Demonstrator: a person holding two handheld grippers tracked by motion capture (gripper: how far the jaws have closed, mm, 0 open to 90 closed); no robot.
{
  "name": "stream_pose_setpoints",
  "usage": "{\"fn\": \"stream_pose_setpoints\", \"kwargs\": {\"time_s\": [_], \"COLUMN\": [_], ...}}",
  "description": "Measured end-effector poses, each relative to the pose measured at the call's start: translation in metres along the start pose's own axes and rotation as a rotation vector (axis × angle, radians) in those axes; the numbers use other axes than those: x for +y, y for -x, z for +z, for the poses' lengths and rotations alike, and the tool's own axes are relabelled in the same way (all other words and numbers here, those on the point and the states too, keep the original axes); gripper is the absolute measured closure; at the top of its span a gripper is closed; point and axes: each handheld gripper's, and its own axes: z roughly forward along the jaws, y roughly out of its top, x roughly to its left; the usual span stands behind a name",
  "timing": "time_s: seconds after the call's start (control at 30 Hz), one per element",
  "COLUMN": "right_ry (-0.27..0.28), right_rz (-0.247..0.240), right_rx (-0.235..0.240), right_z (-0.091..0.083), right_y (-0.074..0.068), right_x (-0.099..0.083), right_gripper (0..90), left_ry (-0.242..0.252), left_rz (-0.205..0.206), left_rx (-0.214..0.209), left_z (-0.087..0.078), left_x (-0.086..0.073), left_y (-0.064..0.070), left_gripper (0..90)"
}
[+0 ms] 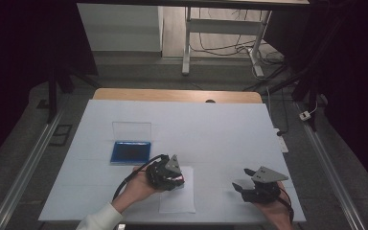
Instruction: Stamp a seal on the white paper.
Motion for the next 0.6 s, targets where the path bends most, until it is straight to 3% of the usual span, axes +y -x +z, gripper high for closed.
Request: {"fn": "stream_pose_setpoints", "kwargs": {"time_s": [0.3, 0.6], "right_ry": [0.0, 0.0], "right_rz": [0.0, -0.005], "right_rx": [0.002, 0.001], "right_z": [-0.0002, 0.0], "right_y": [0.0001, -0.0006], "right_x": [0.0, 0.0003], "right_gripper": [29.2, 29.2], "left_ry": [-0.007, -0.024], "left_rz": [-0.001, 0.016], "left_rx": [-0.01, 0.008], "left_z": [0.0027, 0.0029], "left_x": [-0.001, 0.0005], "left_y": [-0.0005, 0.0023], "left_gripper": [70.1, 70.4]}}
